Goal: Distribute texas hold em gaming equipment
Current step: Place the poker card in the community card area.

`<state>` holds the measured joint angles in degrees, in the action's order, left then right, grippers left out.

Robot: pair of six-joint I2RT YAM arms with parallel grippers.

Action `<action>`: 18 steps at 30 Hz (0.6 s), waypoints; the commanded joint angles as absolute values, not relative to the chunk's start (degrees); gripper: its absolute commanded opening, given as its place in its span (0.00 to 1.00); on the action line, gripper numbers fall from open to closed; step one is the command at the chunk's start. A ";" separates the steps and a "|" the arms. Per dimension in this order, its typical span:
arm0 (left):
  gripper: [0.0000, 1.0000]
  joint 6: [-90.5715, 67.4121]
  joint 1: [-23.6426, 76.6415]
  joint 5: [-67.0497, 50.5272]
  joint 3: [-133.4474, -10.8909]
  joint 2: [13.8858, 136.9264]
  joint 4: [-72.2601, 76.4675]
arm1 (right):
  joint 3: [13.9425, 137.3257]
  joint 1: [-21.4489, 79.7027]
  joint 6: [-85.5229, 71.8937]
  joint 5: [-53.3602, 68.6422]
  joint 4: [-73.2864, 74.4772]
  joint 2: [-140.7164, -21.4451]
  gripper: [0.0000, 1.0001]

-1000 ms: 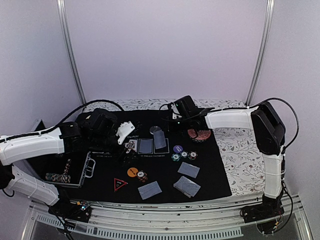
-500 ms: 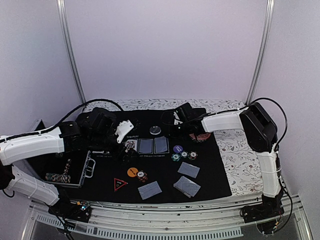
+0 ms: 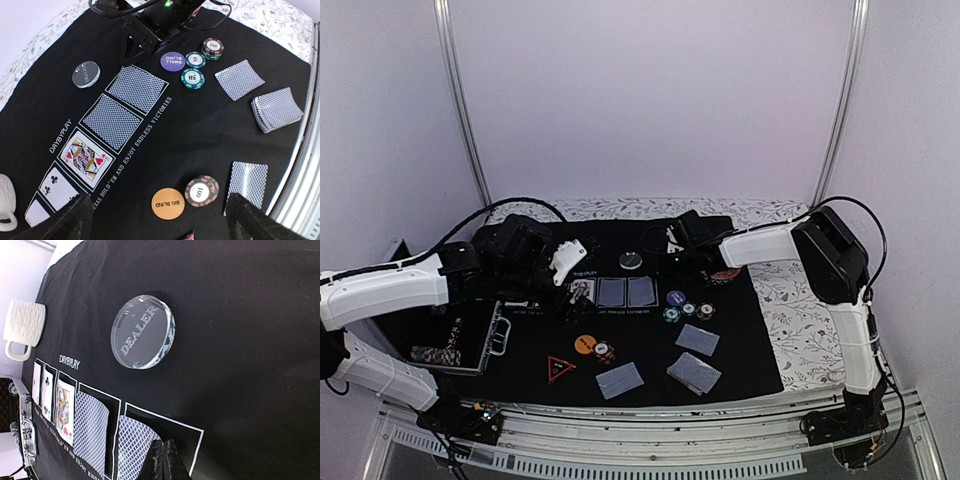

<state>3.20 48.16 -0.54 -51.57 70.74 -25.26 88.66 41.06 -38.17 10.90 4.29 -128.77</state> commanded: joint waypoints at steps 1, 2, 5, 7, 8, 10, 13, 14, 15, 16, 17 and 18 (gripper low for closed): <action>0.95 3.33 47.15 -0.85 -50.71 70.31 -25.27 | 89.69 40.64 -38.60 8.76 3.53 -129.55 0.02; 0.95 3.34 47.18 -0.80 -50.71 70.31 -25.27 | 89.75 40.63 -38.71 8.69 3.55 -129.65 0.02; 0.95 3.34 47.10 -0.92 -50.71 70.31 -25.22 | 89.51 40.67 -38.82 8.26 3.57 -129.54 0.02; 0.95 3.26 47.00 -0.99 -50.71 70.31 -25.22 | 89.47 40.62 -38.85 8.18 3.53 -129.53 0.02; 0.95 3.33 46.97 -1.09 -50.71 70.31 -25.24 | 89.54 40.67 -38.78 8.24 3.58 -129.55 0.02; 0.95 3.34 46.92 -1.19 -50.80 70.31 -25.22 | 89.47 40.64 -38.76 8.46 3.65 -129.46 0.02; 0.95 3.34 46.80 -1.34 -50.72 70.39 -25.24 | 89.34 40.67 -38.84 8.98 3.65 -129.36 0.02; 0.95 3.34 46.73 -1.39 -50.71 70.39 -25.23 | 89.30 40.62 -38.85 9.11 3.73 -129.33 0.02; 0.95 3.32 46.72 -1.40 -50.71 70.40 -25.22 | 89.30 40.66 -38.91 9.28 3.84 -129.23 0.02; 0.95 3.34 46.69 -1.34 -50.83 70.39 -25.22 | 89.30 40.68 -38.89 9.45 3.86 -129.17 0.02; 0.95 3.34 46.68 -1.35 -50.80 70.36 -25.27 | 89.36 40.63 -38.86 9.87 3.89 -129.00 0.04; 0.95 3.34 46.65 -1.40 -50.80 70.31 -25.23 | 89.34 40.67 -38.65 10.02 4.02 -128.62 0.06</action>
